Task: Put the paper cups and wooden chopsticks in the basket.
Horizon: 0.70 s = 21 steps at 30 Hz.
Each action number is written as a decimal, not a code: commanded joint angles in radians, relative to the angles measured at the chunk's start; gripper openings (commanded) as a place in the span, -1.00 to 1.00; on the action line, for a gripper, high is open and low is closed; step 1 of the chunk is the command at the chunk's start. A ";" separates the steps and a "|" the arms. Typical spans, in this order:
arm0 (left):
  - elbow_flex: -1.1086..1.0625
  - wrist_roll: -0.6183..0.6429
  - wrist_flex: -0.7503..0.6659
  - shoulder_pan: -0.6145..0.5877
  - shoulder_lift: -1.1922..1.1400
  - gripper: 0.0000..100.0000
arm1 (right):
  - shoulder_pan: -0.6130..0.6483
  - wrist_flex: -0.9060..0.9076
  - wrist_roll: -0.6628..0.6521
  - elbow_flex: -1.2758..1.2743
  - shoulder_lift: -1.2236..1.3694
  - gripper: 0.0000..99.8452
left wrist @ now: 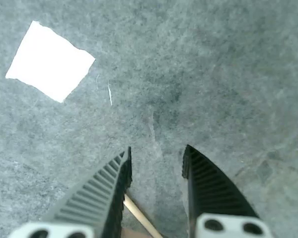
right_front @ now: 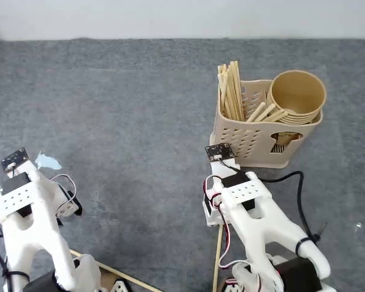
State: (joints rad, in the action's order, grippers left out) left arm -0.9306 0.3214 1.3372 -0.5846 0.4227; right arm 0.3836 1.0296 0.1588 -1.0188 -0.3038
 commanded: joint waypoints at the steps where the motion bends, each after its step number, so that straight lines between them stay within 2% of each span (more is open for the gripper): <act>1: 0.005 -0.008 -0.012 -0.002 0.032 -0.67 | 0.030 -0.039 -0.009 0.035 0.022 -0.94; 7: 0.005 -0.008 -0.012 -0.002 0.032 -0.67 | 0.088 -0.013 -0.009 0.078 0.022 -0.98; 21: 0.013 -0.008 -0.012 -0.002 0.037 -0.67 | 0.104 0.432 -0.006 0.615 0.022 -0.98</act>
State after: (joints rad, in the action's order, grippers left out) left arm -0.9306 0.3214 1.3372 -0.5846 0.4227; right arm 0.4864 1.3840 0.1573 -0.5493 -0.2823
